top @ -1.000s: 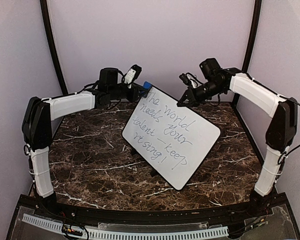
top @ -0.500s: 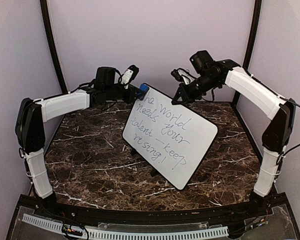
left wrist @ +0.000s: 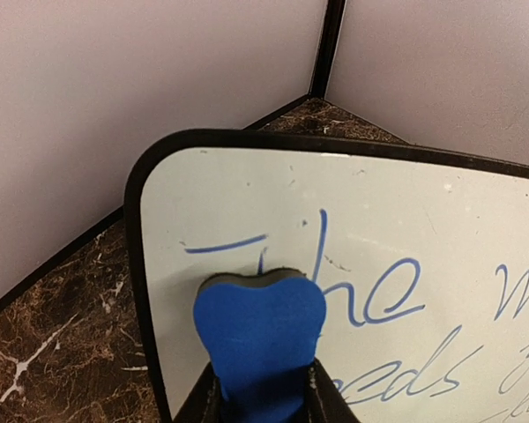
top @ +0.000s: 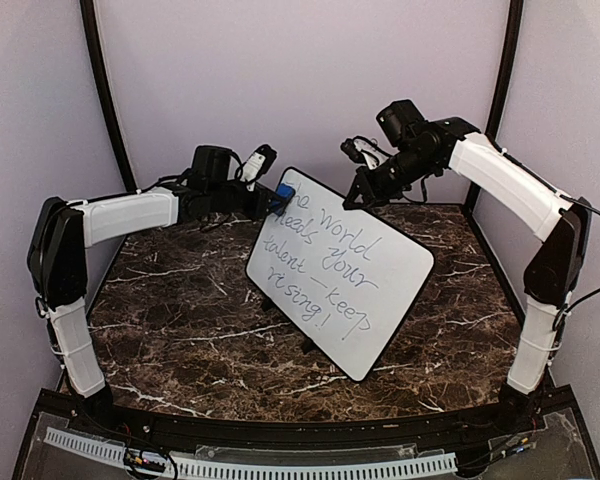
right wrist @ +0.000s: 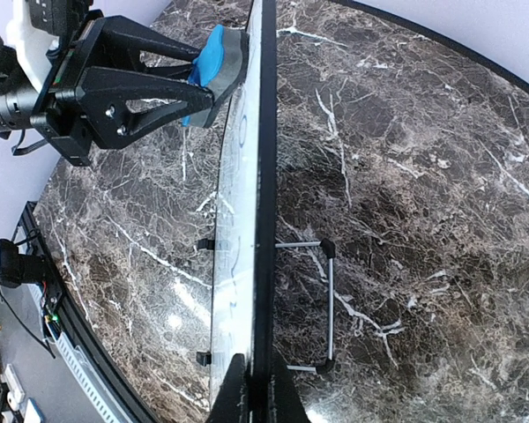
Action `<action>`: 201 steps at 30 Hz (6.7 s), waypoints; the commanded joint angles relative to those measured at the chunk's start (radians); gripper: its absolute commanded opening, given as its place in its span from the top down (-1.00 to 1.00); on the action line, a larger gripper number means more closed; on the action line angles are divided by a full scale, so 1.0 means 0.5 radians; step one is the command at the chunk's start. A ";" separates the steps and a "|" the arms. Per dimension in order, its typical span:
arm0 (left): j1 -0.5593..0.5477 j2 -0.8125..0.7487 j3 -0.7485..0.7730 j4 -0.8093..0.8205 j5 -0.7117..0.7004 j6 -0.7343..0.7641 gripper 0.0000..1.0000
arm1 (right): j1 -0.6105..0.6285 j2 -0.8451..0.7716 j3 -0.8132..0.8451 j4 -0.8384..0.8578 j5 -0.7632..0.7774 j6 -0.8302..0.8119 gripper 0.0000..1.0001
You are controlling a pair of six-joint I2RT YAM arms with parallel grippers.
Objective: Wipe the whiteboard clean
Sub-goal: Erase the center of the whiteboard.
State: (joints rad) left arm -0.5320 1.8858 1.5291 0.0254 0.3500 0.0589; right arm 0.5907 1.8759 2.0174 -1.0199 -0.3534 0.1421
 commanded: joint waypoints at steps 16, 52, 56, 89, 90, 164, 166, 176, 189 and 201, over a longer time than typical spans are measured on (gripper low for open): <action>-0.001 0.033 0.135 -0.014 0.177 -0.059 1.00 | 0.115 -0.023 -0.019 0.017 0.142 -0.143 1.00; 0.010 0.233 0.435 -0.232 0.135 -0.246 1.00 | 0.147 -0.131 -0.129 0.055 0.216 -0.186 1.00; 0.011 0.279 0.492 -0.286 0.142 -0.252 1.00 | 0.147 -0.138 -0.142 0.057 0.215 -0.191 1.00; -0.007 -0.093 -0.200 0.094 0.139 -0.381 1.00 | 0.398 -0.326 -0.434 0.327 0.468 -0.188 1.00; -0.007 -0.088 -0.226 0.100 0.133 -0.380 1.00 | 0.401 -0.312 -0.420 0.316 0.466 -0.186 1.00; -0.200 -0.020 -0.006 -0.023 0.161 -0.406 1.00 | 0.423 -0.251 -0.311 0.254 0.526 -0.210 1.00; -0.197 0.004 0.078 -0.037 0.163 -0.393 1.00 | 0.423 -0.251 -0.317 0.257 0.526 -0.214 1.00; -0.219 -0.046 -0.300 0.095 0.307 -0.576 1.00 | 0.420 -0.252 -0.323 0.268 0.539 -0.234 1.00; -0.241 -0.042 -0.249 0.044 0.186 -0.514 1.00 | 0.421 -0.230 -0.330 0.289 0.516 -0.243 1.00; -0.251 -0.027 -0.169 -0.011 0.213 -0.535 1.00 | 0.420 -0.251 -0.352 0.305 0.532 -0.250 1.00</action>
State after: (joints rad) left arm -0.6270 1.8511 1.4963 0.0364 0.4477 -0.1986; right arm 0.7563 1.7397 1.8603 -0.8944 -0.0212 0.1711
